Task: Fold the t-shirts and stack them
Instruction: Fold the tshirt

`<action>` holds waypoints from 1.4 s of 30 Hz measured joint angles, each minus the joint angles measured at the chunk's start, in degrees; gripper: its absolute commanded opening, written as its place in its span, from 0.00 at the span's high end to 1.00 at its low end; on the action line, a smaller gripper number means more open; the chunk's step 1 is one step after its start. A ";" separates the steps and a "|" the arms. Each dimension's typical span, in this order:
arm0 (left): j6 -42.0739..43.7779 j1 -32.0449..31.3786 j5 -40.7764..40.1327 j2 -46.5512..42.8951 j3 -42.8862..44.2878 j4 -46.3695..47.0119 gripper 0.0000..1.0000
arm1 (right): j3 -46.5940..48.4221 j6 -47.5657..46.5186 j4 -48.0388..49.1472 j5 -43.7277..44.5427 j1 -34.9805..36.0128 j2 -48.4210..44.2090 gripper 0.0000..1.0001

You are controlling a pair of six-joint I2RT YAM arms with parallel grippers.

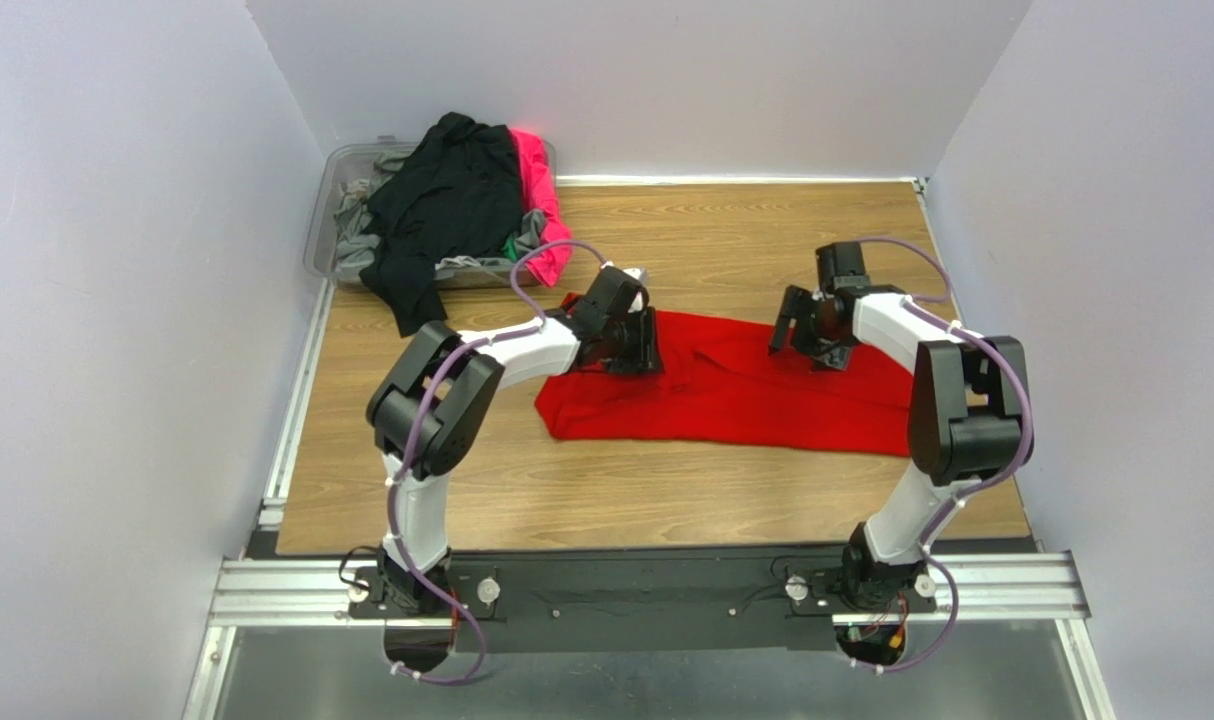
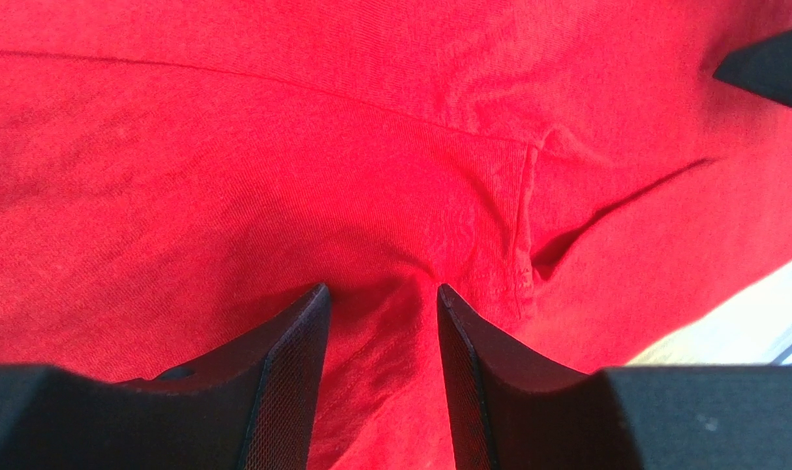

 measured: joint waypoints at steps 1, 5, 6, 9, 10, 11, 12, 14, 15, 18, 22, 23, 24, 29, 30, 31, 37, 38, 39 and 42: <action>0.24 0.00 -0.02 1.11 1.64 -0.33 0.47 | -0.28 0.22 0.13 -0.37 -0.42 0.02 0.17; 1.57 0.13 -0.02 5.62 8.22 -2.36 0.47 | -1.20 1.20 1.31 -1.46 -3.17 -0.46 0.17; 2.01 0.24 -0.04 6.64 10.08 -3.06 0.47 | -1.49 1.51 1.55 -1.75 -3.56 -0.66 0.17; 2.99 0.42 -0.07 9.22 14.29 -4.85 0.47 | -1.88 1.99 1.86 -2.23 -4.20 -0.94 0.17; 3.50 0.57 -0.09 10.84 16.72 -5.81 0.47 | -2.01 2.14 1.90 -2.25 -4.35 -1.07 0.17; 3.89 0.68 -0.09 11.72 18.27 -6.38 0.47 | -2.05 2.19 1.86 -2.23 -4.39 -1.11 0.17; 4.17 0.76 -0.11 12.59 19.89 -7.28 0.47 | -2.05 2.27 1.81 -2.23 -4.39 -1.16 0.17; 5.05 1.16 -0.20 14.84 23.71 -8.72 0.47 | -2.05 2.43 1.68 -2.21 -4.42 -1.16 0.17; 5.42 1.33 -0.26 15.74 25.31 -9.51 0.47 | -2.05 2.54 1.60 -2.21 -4.44 -1.18 0.17; 6.25 2.16 -0.33 18.47 29.94 -11.19 0.47 | -2.08 2.69 1.16 -2.21 -4.46 -1.27 0.17; 8.00 3.34 -1.14 22.21 36.35 -13.51 0.47 | -2.82 3.15 0.52 -2.23 -4.46 -1.99 0.17; 8.59 3.63 -1.29 23.10 37.94 -13.92 0.47 | -3.08 3.28 0.39 -2.27 -4.46 -2.25 0.17; 9.33 3.78 -1.44 24.09 39.78 -14.53 0.47 | -3.37 3.43 0.13 -2.40 -4.46 -2.58 0.17; 11.78 4.00 -1.81 26.16 43.98 -16.92 0.47 | -3.48 3.45 -1.53 -3.65 -4.46 -3.10 0.17; 12.13 3.96 -1.92 26.23 44.28 -17.25 0.47 | -3.43 3.43 -1.84 -3.82 -4.46 -3.13 0.17; 12.46 3.96 -2.03 26.23 44.39 -17.44 0.47 | -3.32 3.43 -2.60 -4.07 -4.46 -3.23 0.17; 13.46 4.02 -3.43 25.70 44.83 -18.32 0.47 | -1.49 2.86 -5.97 -4.61 -4.48 -4.22 0.17; 13.27 4.02 -3.80 24.94 44.44 -18.23 0.47 | -1.05 2.54 -6.14 -4.68 -4.48 -4.90 0.16; 12.83 4.02 -4.17 23.82 43.67 -18.05 0.47 | -0.76 2.14 -6.32 -4.70 -4.48 -5.70 0.16; 10.34 4.09 -5.01 18.84 39.32 -16.24 0.47 | -0.61 0.79 -6.58 -4.59 -4.48 -8.33 0.16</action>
